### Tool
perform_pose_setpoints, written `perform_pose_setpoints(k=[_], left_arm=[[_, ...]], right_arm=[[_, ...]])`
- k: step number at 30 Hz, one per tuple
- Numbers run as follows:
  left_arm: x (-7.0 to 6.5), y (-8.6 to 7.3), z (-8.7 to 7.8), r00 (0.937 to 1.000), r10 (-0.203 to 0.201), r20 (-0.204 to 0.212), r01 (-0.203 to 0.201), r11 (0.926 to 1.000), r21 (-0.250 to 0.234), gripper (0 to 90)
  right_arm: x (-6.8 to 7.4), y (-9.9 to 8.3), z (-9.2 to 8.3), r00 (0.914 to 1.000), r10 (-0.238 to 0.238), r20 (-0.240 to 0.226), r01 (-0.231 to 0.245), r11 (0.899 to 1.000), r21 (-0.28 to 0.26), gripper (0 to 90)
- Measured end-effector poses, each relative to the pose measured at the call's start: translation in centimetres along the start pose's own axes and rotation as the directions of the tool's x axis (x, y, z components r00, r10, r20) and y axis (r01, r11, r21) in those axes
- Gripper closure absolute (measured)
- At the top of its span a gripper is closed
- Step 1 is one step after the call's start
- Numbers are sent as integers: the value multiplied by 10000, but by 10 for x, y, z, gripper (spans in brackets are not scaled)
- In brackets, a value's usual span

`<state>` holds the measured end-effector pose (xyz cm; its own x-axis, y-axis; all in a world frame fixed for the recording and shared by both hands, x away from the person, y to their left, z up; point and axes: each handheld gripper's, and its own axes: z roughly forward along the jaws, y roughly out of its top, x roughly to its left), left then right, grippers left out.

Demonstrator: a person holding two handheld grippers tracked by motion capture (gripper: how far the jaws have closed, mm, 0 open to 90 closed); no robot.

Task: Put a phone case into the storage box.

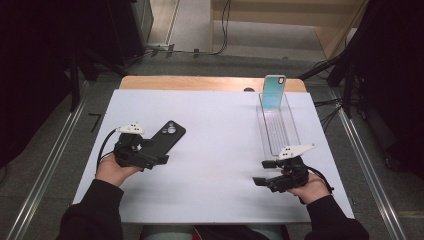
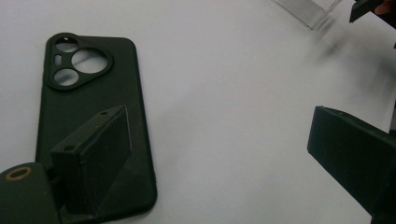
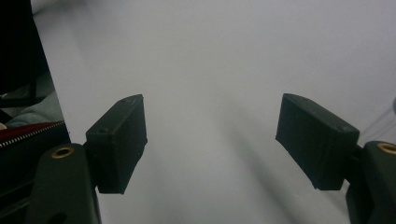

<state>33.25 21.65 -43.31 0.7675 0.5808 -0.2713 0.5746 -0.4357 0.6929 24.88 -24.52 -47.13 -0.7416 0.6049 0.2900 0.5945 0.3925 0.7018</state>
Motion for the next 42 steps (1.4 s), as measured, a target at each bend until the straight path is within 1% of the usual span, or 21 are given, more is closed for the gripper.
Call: perform_pose_setpoints(k=[2,8,12,15,21,22,24,26,29,30,32,33,34,36,37,38,39,40,42], left_arm=[[2,2,-1,9999,80,-60,-81,9999,-72,64],[7,7,-1,9999,39,-127,-41,9998,-185,64],[10,13,-1,9991,179,-379,-183,9998,-115,64],[12,18,0,9994,190,-294,-195,9996,-179,64],[22,27,3,9987,244,-444,-259,9991,-342,64],[23,29,4,9986,264,-464,-277,9992,-290,64],[27,31,5,9993,220,-302,-233,9988,-430,64],[31,32,7,9995,158,-265,-170,9988,-459,63],[35,35,10,9988,196,-453,-214,9990,-392,64],[37,37,12,9981,209,-573,-231,9990,-385,64],[38,38,13,9977,246,-624,-266,9992,-298,72],[38,39,14,9970,283,-721,-306,9990,-313,115],[38,41,16,9948,402,-938,-439,9983,-377,144],[40,41,18,9963,302,-804,-336,9986,-405,143],[40,41,18,9963,302,-804,-336,9986,-405,143],[42,41,20,9945,362,-980,-401,9985,-374,143],[42,41,20,9945,362,-980,-401,9985,-374,143],[45,42,21,9930,387,-1115,-424,9986,-306,143],[46,42,22,9923,369,-1178,-412,9986,-340,143]], right_arm=[[0,0,-1,10000,26,-22,-27,9999,-115,227],[0,0,0,10000,4,-26,-4,10000,-45,227],[1,1,1,10000,-9,-55,9,10000,-32,227],[0,0,0,10000,11,-73,-12,10000,-38,227],[-2,0,0,9999,124,-28,-125,9999,-39,227],[-2,0,0,9999,101,-37,-101,9999,-34,227],[-2,0,1,9999,97,-57,-97,10000,-17,227],[-2,0,1,9999,82,-89,-82,10000,-23,227],[-2,0,1,9999,70,-90,-70,10000,-18,227],[-2,0,2,9999,52,-89,-52,10000,-36,227],[-2,1,2,9999,36,-97,-36,10000,-31,227],[-2,1,2,9999,50,-95,-50,10000,-20,227],[-1,1,2,9999,11,-102,-11,10000,-7,227],[0,1,2,10000,19,-95,-20,10000,-15,227],[0,1,2,10000,19,-95,-20,10000,-15,227],[0,1,2,10000,6,-95,-6,10000,-8,227],[0,1,2,10000,6,-95,-6,10000,-8,227],[0,1,3,9999,10,-123,-10,10000,11,227],[0,1,4,9999,-21,-131,21,10000,11,227]])
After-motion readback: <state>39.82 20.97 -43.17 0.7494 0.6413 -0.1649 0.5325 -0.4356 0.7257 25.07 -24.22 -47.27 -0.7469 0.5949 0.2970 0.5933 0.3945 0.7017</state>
